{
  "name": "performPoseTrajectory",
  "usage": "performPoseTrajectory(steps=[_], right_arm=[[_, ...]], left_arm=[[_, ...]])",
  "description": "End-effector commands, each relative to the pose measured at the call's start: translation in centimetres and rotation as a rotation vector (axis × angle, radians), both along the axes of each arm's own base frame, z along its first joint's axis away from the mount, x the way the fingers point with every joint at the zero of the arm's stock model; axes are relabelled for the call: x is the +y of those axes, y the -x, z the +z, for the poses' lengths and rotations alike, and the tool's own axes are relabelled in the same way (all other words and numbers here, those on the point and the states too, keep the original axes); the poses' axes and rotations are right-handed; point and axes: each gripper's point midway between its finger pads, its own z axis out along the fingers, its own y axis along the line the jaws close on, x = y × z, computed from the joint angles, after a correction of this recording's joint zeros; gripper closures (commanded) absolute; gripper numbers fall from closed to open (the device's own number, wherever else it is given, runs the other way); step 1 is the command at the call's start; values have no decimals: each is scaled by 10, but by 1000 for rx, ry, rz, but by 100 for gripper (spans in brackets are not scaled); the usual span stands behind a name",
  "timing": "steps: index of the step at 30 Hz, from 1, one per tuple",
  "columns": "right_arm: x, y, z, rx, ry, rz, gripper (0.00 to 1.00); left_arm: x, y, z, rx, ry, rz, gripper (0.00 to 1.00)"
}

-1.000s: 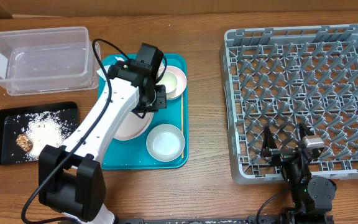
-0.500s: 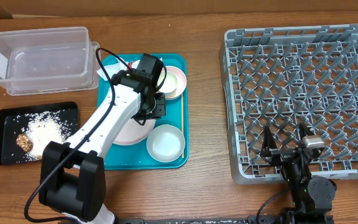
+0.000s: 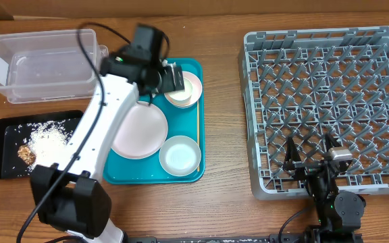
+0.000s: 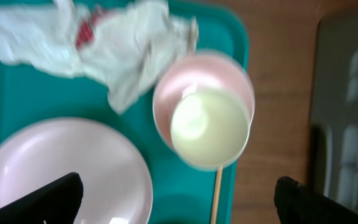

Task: Sort waste into correct bins and load items into the dishwasher
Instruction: 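Grasp the crumpled tissue with red wrapper using the left gripper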

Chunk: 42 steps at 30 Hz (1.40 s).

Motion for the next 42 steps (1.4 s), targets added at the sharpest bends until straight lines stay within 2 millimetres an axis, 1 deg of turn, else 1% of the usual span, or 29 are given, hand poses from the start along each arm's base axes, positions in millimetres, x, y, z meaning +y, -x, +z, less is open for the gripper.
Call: performPoseTrajectory(steps=[1,4,6,7,9,11,15,19,24,26,31,33,35,37,42], right_arm=[[-1,0,-1,-7,4,-5,0],[-1,0,-1,-7,4,-5,0],[-1,0,-1,-7,4,-5,0],[-1,0,-1,-7,4,-5,0],[-1,0,-1,-7,4,-5,0],[-1,0,-1,-7,4,-5,0],[-1,0,-1,-7,4,-5,0],[-1,0,-1,-7,4,-5,0],[-1,0,-1,-7,4,-5,0],[-1,0,-1,-7,4,-5,0],[-1,0,-1,-7,4,-5,0],[-1,0,-1,-7,4,-5,0],[-1,0,-1,-7,4,-5,0],[-1,0,-1,-7,4,-5,0],[-1,0,-1,-7,4,-5,0]], left_arm=[[15,-23,37,-118,69,108,0],[25,-40,44,-176,90,156,0],[29,-50,41,-197,93,170,1],[31,-56,37,-200,97,174,3],[32,-67,23,-188,108,177,1],[33,-75,9,-183,92,141,0],[40,-86,-22,-163,-13,33,0],[60,-92,-54,-118,-136,75,0],[78,-97,-81,-89,-232,123,0],[82,-98,-91,-74,-243,129,0],[84,-96,-120,-14,-245,123,0],[79,-94,-131,10,-229,94,0],[70,-93,-138,26,-182,69,0],[62,-94,-140,27,-139,48,0],[62,-95,-141,24,-140,48,0]])
